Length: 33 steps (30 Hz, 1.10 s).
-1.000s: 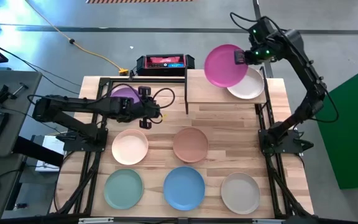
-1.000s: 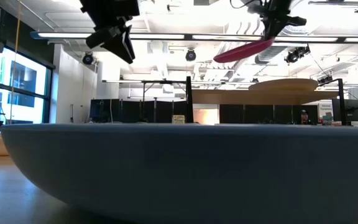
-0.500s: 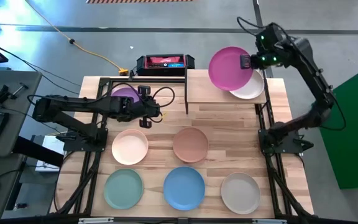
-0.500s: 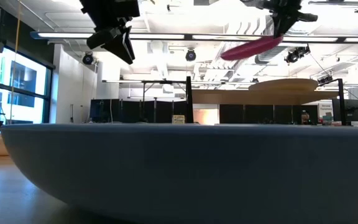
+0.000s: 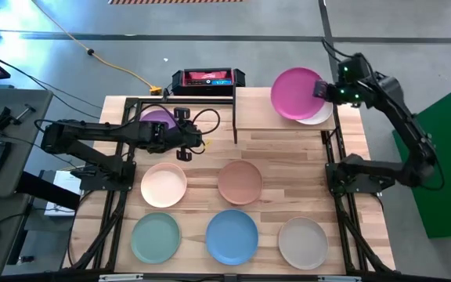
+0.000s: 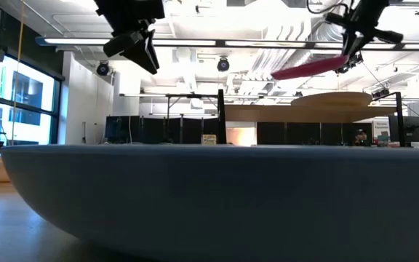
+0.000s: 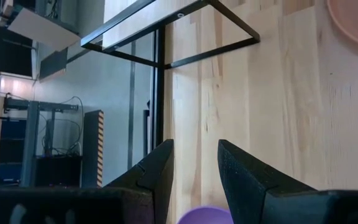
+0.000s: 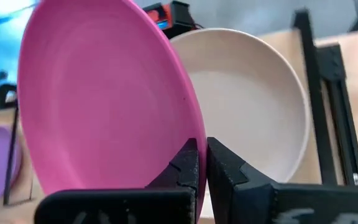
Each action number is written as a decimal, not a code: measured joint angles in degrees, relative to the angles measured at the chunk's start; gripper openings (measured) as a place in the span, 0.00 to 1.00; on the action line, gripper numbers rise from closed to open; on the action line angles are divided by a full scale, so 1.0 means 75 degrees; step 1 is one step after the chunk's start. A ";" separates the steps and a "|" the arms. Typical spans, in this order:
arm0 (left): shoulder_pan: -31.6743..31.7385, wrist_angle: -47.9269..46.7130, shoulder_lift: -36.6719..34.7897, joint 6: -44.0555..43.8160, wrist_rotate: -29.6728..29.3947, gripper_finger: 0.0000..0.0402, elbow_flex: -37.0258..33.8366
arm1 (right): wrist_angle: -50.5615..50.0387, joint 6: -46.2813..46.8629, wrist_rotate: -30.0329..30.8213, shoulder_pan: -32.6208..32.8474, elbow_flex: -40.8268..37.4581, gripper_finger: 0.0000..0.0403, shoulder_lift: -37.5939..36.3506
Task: Place and stack plates onto a shelf
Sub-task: Stack the pink plate on top of the white plate on the shelf
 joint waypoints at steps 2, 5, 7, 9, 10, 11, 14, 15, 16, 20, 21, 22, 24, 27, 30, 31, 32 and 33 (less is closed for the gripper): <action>0.0000 0.0001 0.0000 -0.0001 0.0000 0.29 0.0000 | 0.0044 0.0253 -0.0012 -0.0128 -0.0236 0.00 -0.0097; 0.0000 0.0000 0.0000 -0.0003 0.0000 0.29 0.0000 | 0.0057 0.0586 -0.0036 -0.0311 -0.0626 0.00 -0.0202; 0.0000 0.0000 0.0000 -0.0003 0.0000 0.29 0.0000 | 0.0099 0.0803 -0.0133 -0.0411 -0.0883 0.00 -0.0297; 0.0000 0.0000 0.0000 -0.0006 0.0000 0.29 0.0000 | 0.0233 0.1043 -0.0280 -0.0501 -0.1121 0.00 -0.0454; 0.0000 0.0000 0.0000 -0.0006 0.0000 0.29 0.0000 | 0.0259 0.1194 -0.0346 -0.0550 -0.1235 0.00 -0.0529; 0.0000 -0.0001 0.0000 -0.0008 0.0000 0.29 0.0000 | 0.0256 0.1312 -0.0380 -0.0598 -0.1339 0.00 -0.0601; 0.0000 0.0000 0.0000 -0.0025 0.0000 0.29 0.0000 | 0.0263 0.1552 -0.0392 -0.0736 -0.1561 0.00 -0.0867; 0.0000 0.0000 0.0000 -0.0064 0.0000 0.29 0.0000 | 0.0258 0.1607 -0.0393 -0.0789 -0.1610 0.00 -0.0962; 0.0000 0.0000 0.0000 -0.0075 0.0000 0.29 0.0000 | 0.0245 0.1645 -0.0392 -0.0858 -0.1654 0.00 -0.1052; 0.0000 0.0000 0.0000 -0.0079 0.0154 0.29 0.0000 | 0.0259 0.1814 -0.0383 -0.1187 -0.1803 0.00 -0.1358; 0.0000 0.0000 0.0000 -0.0079 0.0203 0.29 0.0000 | 0.0253 0.1826 -0.0384 -0.1274 -0.1844 0.00 -0.1419; 0.0000 0.0000 0.0000 -0.0078 0.0239 0.29 0.0000 | 0.0219 0.1837 -0.0387 -0.1368 -0.1895 0.00 -0.1463; 0.0000 0.0000 0.0000 -0.0079 0.0323 0.29 0.0000 | 0.0257 0.1900 -0.0472 -0.1502 -0.2066 0.00 -0.1552; 0.0000 0.0002 0.0000 -0.0076 0.0356 0.29 0.0000 | 0.0528 0.2032 -0.0573 -0.1566 -0.2337 0.00 -0.1632; 0.0000 0.0000 0.0000 -0.0076 0.0356 0.29 0.0000 | 0.0644 0.2065 -0.0582 -0.1567 -0.2556 0.00 -0.1618; 0.0000 0.0002 0.0000 -0.0076 0.0356 0.29 0.0000 | 0.0746 0.2142 -0.0628 -0.1567 -0.2623 0.00 -0.1623; 0.0000 0.0000 0.0000 -0.0076 0.0356 0.29 0.0000 | 0.0859 0.2180 -0.0674 -0.1570 -0.2684 0.00 -0.1623; 0.0000 0.0000 0.0000 -0.0076 0.0356 0.29 0.0000 | 0.0952 0.2205 -0.0712 -0.1567 -0.2750 0.00 -0.1621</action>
